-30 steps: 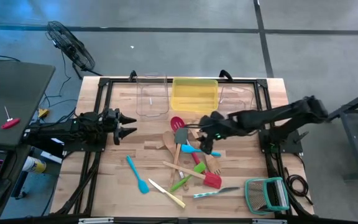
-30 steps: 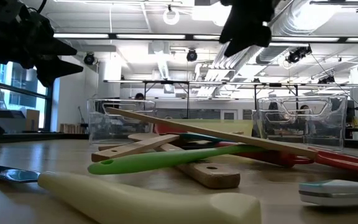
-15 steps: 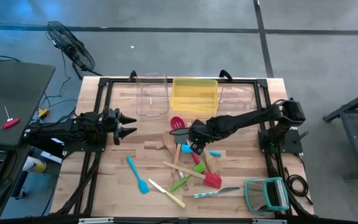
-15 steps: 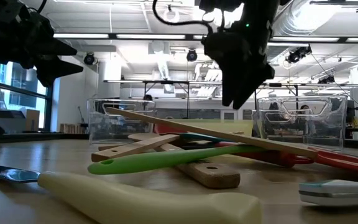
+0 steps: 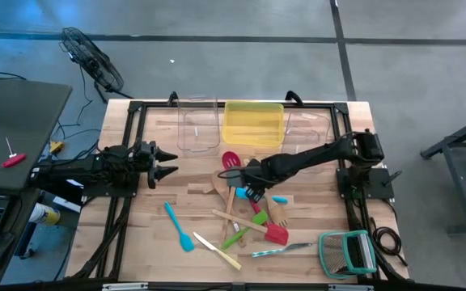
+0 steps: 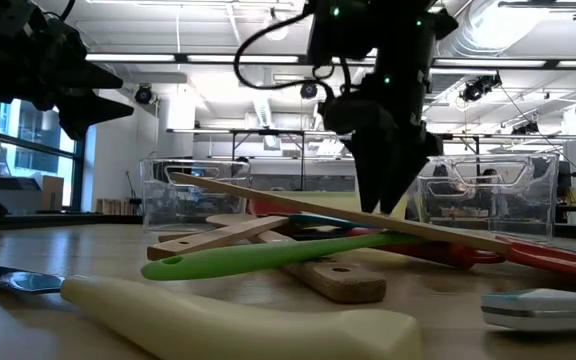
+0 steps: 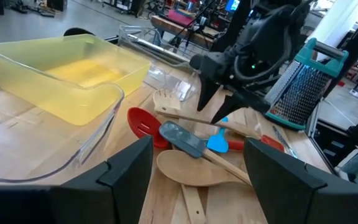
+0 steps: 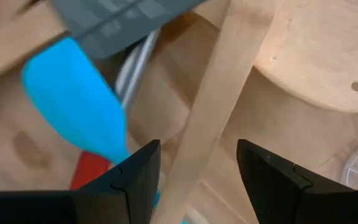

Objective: Pick & Place Kitchen Items
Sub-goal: Put the brown serving spoon into the right transparent bin

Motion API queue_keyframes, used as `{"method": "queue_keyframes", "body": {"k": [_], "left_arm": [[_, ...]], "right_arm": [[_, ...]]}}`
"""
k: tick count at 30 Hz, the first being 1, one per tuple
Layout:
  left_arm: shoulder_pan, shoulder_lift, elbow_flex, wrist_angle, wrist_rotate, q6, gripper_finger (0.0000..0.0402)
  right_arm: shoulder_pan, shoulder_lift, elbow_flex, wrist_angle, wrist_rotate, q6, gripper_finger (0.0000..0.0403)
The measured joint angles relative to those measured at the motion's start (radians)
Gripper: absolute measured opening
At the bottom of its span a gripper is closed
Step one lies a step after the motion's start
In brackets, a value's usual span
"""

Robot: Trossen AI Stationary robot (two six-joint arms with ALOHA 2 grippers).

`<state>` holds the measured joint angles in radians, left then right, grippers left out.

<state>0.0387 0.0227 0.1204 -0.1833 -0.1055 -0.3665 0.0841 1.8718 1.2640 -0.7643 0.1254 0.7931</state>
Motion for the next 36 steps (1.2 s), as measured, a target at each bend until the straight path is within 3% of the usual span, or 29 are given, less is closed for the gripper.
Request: {"method": "queue_keyframes", "body": {"k": [20,25,31,36], "left_arm": [[0.0,0.0,0.0,-0.001,0.003,0.003,0.0246],[0.0,0.0,0.0,-0.001,0.003,0.003,0.0246],[0.0,0.0,0.0,-0.001,0.003,0.002,0.0246],[0.0,0.0,0.0,-0.001,0.003,0.002,0.0246]], "right_arm": [[-0.008,0.053,-0.001,0.043,-0.019,-0.004,0.0199],[-0.008,0.053,-0.001,0.042,-0.025,-0.009,0.0161],[-0.019,0.053,-0.001,0.042,-0.028,-0.007,0.0076],[-0.029,0.053,-0.001,0.042,-0.031,-0.006,0.0075]]}}
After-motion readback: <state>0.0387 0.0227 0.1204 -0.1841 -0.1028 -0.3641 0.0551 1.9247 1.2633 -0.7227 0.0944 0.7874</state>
